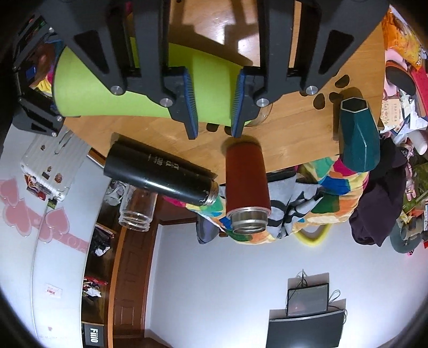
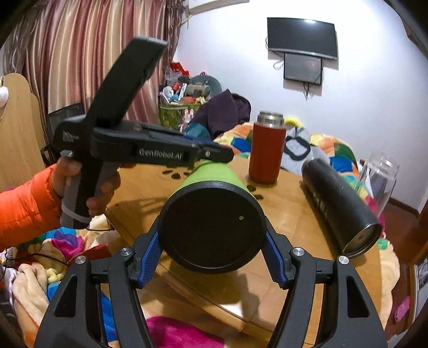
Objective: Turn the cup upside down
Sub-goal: 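Rotate the tumbler base-up with the right gripper while the left gripper releases it, then lower the inverted tumbler onto the table and open the right gripper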
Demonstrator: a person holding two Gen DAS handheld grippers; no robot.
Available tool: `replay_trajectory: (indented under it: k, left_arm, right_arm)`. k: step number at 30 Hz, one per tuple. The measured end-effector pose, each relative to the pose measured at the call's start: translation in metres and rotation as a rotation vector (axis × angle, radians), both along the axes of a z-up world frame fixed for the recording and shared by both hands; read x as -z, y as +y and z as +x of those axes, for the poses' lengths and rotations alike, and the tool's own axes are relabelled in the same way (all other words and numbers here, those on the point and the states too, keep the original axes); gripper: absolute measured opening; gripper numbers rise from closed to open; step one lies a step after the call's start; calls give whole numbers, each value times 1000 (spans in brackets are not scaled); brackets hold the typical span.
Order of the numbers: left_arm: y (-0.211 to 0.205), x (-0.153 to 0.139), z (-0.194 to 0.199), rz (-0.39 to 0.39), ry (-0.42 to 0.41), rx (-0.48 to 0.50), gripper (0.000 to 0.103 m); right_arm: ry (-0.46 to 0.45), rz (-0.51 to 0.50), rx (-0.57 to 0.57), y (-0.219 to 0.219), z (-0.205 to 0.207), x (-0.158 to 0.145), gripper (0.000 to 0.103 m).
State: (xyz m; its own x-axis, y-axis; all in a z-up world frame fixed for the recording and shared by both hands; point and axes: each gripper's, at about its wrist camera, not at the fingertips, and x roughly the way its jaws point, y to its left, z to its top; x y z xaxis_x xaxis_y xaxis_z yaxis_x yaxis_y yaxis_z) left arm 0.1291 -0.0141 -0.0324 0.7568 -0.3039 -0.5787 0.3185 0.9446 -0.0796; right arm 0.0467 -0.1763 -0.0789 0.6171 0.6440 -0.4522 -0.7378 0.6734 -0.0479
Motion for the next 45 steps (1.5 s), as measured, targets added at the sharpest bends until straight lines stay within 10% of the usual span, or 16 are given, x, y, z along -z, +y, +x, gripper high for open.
replay_trajectory:
  k: [17,37,45]
  left_arm:
    - [9,-17,-5,-139,-1,41,20]
    - [45,-6,-10,-181,16,-50,20]
    - [67,-5,-30,-213,-10,-100,55]
  right_arm:
    - [-83,91,47,2,4,-60,63]
    - [50,87,125,43,71,-88,63]
    - [45,46,136,63,74,-86,63]
